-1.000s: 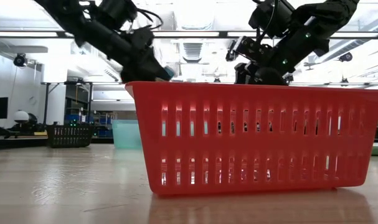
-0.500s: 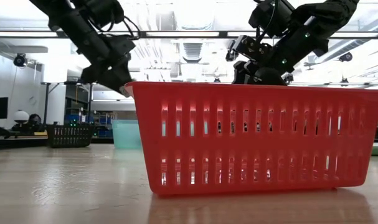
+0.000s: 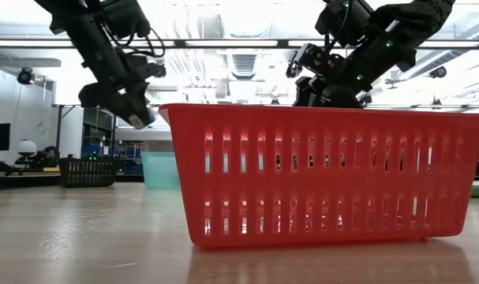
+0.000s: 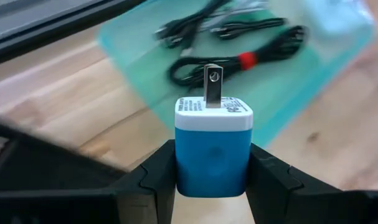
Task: Pick and place items into bin
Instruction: Put the blue charger adapter into the black bin
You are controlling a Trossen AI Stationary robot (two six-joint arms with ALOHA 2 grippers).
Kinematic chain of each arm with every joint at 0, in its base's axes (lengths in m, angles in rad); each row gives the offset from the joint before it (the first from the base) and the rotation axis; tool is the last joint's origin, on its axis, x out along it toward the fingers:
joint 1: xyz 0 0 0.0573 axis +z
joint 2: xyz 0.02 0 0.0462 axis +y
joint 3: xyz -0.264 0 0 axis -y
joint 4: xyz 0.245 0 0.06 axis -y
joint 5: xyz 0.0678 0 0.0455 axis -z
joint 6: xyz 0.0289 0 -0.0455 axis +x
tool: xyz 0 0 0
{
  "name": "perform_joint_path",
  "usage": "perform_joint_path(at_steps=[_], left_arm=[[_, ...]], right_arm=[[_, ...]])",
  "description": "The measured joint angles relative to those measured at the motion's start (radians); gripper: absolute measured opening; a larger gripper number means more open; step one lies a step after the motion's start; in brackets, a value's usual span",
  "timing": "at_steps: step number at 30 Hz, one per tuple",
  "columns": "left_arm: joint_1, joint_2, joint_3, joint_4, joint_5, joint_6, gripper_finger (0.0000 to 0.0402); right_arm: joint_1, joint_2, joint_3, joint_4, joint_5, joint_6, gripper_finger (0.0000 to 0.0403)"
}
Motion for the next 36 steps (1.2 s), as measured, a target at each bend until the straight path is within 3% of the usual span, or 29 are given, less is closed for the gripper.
perform_joint_path(at_steps=[12, 36], left_arm=[[0.080, -0.013, 0.000, -0.259, -0.093, -0.148, 0.0131], [0.116, 0.055, -0.045, -0.341, -0.094, -0.075, 0.0131]], right_arm=[[0.000, 0.000, 0.000, 0.004, 0.000, 0.001, 0.0228], [0.000, 0.000, -0.002, 0.008, 0.000, 0.003, 0.0228]])
